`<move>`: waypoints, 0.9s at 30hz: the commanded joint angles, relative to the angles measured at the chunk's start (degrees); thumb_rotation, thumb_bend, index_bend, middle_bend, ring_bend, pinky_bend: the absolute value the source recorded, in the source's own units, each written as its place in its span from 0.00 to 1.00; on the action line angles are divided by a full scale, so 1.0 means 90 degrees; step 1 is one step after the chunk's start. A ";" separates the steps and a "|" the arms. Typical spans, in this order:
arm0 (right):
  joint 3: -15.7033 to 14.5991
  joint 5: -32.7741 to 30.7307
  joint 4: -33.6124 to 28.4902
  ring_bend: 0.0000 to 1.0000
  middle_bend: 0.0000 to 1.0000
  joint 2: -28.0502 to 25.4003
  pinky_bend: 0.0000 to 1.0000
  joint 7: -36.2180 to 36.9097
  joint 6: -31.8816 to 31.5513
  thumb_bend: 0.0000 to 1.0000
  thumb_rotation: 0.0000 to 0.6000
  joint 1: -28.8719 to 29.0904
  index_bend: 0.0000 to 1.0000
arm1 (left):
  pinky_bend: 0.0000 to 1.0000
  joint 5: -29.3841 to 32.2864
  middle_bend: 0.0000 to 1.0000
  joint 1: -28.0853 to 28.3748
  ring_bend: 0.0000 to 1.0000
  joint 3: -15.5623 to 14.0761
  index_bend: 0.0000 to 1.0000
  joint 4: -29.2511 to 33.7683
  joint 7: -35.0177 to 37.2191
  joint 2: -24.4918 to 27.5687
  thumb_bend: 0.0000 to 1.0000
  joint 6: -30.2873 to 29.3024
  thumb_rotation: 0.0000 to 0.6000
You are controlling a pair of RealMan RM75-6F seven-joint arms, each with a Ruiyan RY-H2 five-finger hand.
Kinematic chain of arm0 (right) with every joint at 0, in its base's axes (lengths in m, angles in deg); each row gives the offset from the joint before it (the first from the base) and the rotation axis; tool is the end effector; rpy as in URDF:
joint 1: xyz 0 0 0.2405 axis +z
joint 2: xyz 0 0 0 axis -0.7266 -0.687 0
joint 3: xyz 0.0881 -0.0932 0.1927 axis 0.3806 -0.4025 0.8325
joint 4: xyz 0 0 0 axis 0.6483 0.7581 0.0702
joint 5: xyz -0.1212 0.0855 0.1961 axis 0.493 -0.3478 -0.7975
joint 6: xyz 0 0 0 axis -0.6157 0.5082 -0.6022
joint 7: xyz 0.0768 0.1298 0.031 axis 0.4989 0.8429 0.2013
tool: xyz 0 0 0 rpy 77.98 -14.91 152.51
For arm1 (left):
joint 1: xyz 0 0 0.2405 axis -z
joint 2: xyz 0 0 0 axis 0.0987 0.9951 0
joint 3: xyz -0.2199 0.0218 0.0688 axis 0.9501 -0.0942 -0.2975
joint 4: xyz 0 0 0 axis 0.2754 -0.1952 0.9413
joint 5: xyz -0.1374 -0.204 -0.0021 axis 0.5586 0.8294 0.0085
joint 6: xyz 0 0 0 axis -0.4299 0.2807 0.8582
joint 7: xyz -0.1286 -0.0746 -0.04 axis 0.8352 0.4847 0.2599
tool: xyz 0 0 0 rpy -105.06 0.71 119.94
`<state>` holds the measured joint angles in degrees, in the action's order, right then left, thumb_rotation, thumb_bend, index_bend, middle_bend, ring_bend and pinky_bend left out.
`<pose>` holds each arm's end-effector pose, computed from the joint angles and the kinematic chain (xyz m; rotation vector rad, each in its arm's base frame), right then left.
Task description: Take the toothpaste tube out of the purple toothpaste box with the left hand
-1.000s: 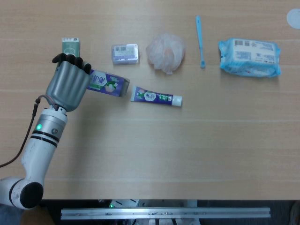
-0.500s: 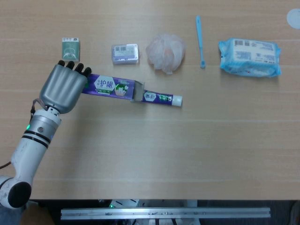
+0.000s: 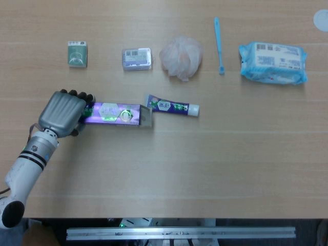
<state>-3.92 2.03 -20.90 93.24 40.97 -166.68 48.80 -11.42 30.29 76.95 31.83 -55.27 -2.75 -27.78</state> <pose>-0.3125 -0.1804 0.1495 1.3702 -0.8368 0.9254 -0.2197 0.2757 -0.0222 -1.9633 -0.8828 -0.5270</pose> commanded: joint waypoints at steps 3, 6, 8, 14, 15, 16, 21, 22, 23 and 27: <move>-0.0005 0.0004 -0.0045 0.43 0.41 -0.0003 0.41 -0.0048 0.0019 0.21 1.00 0.0008 0.32 | 0.34 0.0254 0.34 0.0003 0.24 -0.0042 0.27 -0.0333 -0.0028 -0.0142 0.32 0.0310 1.00; 0.0000 0.0007 -0.0054 0.43 0.41 -0.0003 0.41 -0.0061 0.0003 0.21 1.00 0.0003 0.32 | 0.31 0.0359 0.26 -0.0018 0.18 0.0006 0.17 -0.0409 0.0029 -0.0180 0.32 0.0349 1.00; 0.0002 0.0002 -0.0051 0.43 0.41 -0.0006 0.41 -0.0057 -0.0012 0.21 1.00 -0.0007 0.32 | 0.28 0.0419 0.18 -0.0054 0.12 0.0038 0.09 -0.0437 0.0080 -0.0200 0.31 0.0334 1.00; 0.0002 0.0013 -0.0023 0.43 0.41 0.0001 0.41 -0.0031 -0.0023 0.21 1.00 -0.0010 0.32 | 0.21 0.0457 0.11 -0.0188 0.06 0.0138 0.01 -0.0378 0.0224 -0.0173 0.29 0.0136 1.00; 0.0002 0.0016 -0.0015 0.43 0.41 0.0005 0.41 -0.0028 -0.0017 0.21 1.00 -0.0006 0.32 | 0.21 0.0423 0.11 -0.0240 0.06 0.0177 0.01 -0.0346 0.0246 -0.0158 0.29 -0.0012 1.00; 0.0000 0.0007 0.0002 0.43 0.41 0.0014 0.41 -0.0024 0.0002 0.21 1.00 0.0000 0.32 | 0.21 0.0363 0.11 -0.0332 0.06 0.0233 0.01 -0.0289 0.0282 -0.0136 0.29 -0.0260 1.00; 0.0009 -0.0085 0.0081 0.43 0.41 0.0038 0.41 -0.0030 0.0134 0.21 1.00 0.0041 0.32 | 0.21 0.0198 0.11 -0.0761 0.07 0.0338 0.02 0.0101 0.0323 0.0117 0.29 -0.1197 1.00; 0.0022 -0.0099 0.0098 0.43 0.41 0.0055 0.41 -0.0031 0.0137 0.21 1.00 0.0049 0.32 | 0.21 0.0112 0.12 -0.0918 0.07 0.0343 0.02 0.0190 0.0361 0.0171 0.29 -0.1497 1.00; 0.0030 -0.0107 0.0109 0.43 0.41 0.0070 0.41 -0.0028 0.0140 0.21 1.00 0.0055 0.32 | 0.21 0.0022 0.12 -0.1042 0.07 0.0335 0.03 0.0238 0.0396 0.0202 0.29 -0.1729 1.00; 0.0043 -0.0132 0.0126 0.43 0.41 0.0110 0.41 -0.0044 0.0164 0.21 1.00 0.0071 0.32 | 0.21 -0.0512 0.14 -0.1587 0.08 0.0187 0.05 0.0328 0.0529 0.0296 0.29 -0.2649 1.00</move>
<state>-3.55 0.84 -19.77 94.20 40.60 -165.20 49.43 -12.57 19.79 79.26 33.36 -51.58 -1.28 -46.54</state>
